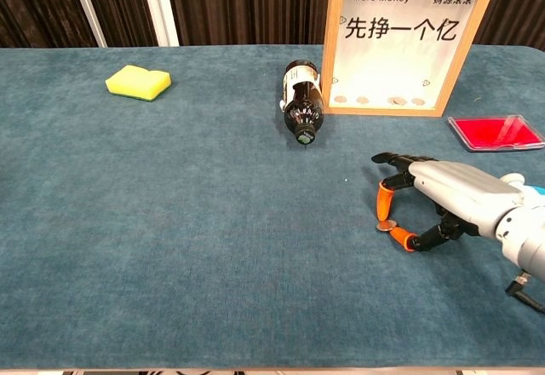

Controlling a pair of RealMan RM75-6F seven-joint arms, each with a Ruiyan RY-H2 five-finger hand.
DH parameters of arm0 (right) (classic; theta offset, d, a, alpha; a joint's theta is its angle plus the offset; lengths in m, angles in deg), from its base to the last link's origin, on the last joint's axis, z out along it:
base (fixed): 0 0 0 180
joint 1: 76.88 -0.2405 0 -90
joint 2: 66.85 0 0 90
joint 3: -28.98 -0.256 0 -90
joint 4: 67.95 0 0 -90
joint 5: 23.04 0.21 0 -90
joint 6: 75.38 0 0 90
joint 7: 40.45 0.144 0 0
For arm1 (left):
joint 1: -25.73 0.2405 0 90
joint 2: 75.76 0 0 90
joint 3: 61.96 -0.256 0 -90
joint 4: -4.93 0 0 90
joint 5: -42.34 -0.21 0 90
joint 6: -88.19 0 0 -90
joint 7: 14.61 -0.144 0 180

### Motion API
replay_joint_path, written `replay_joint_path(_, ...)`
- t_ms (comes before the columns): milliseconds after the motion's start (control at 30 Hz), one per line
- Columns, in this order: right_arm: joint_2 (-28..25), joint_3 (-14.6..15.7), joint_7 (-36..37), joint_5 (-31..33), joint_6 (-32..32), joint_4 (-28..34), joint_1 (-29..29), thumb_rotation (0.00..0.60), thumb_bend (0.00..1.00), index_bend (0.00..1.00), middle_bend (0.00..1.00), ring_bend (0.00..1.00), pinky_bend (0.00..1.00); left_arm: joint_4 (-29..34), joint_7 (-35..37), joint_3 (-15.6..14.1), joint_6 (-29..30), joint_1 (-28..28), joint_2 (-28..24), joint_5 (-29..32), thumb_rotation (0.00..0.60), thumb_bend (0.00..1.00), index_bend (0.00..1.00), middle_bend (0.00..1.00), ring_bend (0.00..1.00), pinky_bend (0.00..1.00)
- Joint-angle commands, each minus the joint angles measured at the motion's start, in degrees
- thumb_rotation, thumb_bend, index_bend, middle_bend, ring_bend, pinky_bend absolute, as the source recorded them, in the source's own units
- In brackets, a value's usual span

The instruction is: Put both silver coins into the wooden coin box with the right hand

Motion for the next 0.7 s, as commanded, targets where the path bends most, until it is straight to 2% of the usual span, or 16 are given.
replay_joint_path(33, 0.1, -0.1, 0.1, 0.0, 0.0, -0.2, -0.1, 0.6, 0.47, 0.46, 0.0, 0.0, 0.0, 0.0, 0.0, 0.0, 0.0, 0.0, 0.0, 0.0, 0.6, 0.4, 0.01, 0.0, 0.0, 0.0)
replay_joint_path(433, 0.6, -0.2, 0.9, -0.3, -0.1, -0.8, -0.4, 0.6, 0.47, 0.46, 0.0, 0.0, 0.0, 0.2, -0.1, 0.0, -0.2, 0.0, -0.1, 0.3, 0.6, 0.4, 0.01, 0.0, 0.0, 0.0)
replay_joint_path(700, 0.7, -0.2, 1.5, -1.0, 0.1, -0.6, -0.7, 0.6, 0.47, 0.51, 0.0, 0.0, 0.0, 0.4, -0.6, 0.1, -0.3, 0.0, -0.1, 1.0, 0.6, 0.4, 0.01, 0.0, 0.0, 0.0)
